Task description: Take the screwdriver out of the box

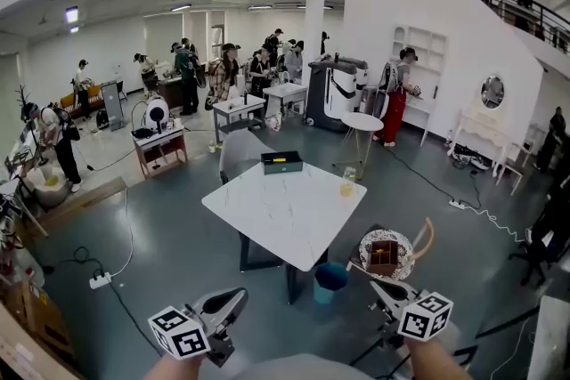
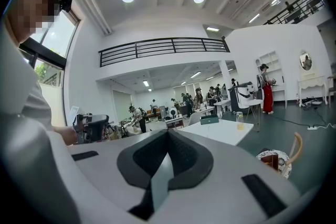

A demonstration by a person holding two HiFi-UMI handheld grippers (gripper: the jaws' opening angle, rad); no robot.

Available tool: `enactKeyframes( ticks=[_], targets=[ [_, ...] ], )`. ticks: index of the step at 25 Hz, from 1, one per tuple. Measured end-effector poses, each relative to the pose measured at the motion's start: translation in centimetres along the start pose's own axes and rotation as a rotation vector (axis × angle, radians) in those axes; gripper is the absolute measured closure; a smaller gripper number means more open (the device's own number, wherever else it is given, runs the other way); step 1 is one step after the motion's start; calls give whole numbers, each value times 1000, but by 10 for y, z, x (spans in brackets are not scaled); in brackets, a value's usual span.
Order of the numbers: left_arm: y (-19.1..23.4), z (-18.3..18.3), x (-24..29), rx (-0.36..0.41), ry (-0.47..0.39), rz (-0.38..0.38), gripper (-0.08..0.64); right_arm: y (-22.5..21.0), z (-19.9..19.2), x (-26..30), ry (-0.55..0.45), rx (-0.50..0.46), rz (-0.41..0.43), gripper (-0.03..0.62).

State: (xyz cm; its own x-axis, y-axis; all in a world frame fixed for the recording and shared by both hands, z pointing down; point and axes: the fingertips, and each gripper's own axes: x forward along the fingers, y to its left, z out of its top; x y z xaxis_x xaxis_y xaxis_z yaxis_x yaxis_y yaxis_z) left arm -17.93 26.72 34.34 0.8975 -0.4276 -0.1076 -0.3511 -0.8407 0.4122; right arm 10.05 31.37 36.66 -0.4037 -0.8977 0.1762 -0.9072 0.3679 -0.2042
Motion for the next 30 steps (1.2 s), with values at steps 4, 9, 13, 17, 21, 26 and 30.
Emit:
enactKeyframes(
  ticks=[4,9,13,17,21,26,30],
  targets=[
    [-14,-6,22,13,4,2,555,-17,2,-16,-11,2,13,593],
    [-38,-17,53,23,21,-3,555,-38,4,-41,-31,-8,30,594],
    [-55,-28,76,29,38,0,555,-57,-2,-59,-42,12,37,593],
    [-62,-39,88,28,56,5,555,-71,-14,-68,-45,38,35,594],
    [-61,-42,97,20,69,18,555,-82,-22,-72,-36,57,34,594],
    [-51,-45,104,6,84,16,555,-87,-23,-63,-15,71,21,593],
    [-30,-43,109,-7,85,1,555,-89,-23,-44,1,62,14,593]
  ],
)
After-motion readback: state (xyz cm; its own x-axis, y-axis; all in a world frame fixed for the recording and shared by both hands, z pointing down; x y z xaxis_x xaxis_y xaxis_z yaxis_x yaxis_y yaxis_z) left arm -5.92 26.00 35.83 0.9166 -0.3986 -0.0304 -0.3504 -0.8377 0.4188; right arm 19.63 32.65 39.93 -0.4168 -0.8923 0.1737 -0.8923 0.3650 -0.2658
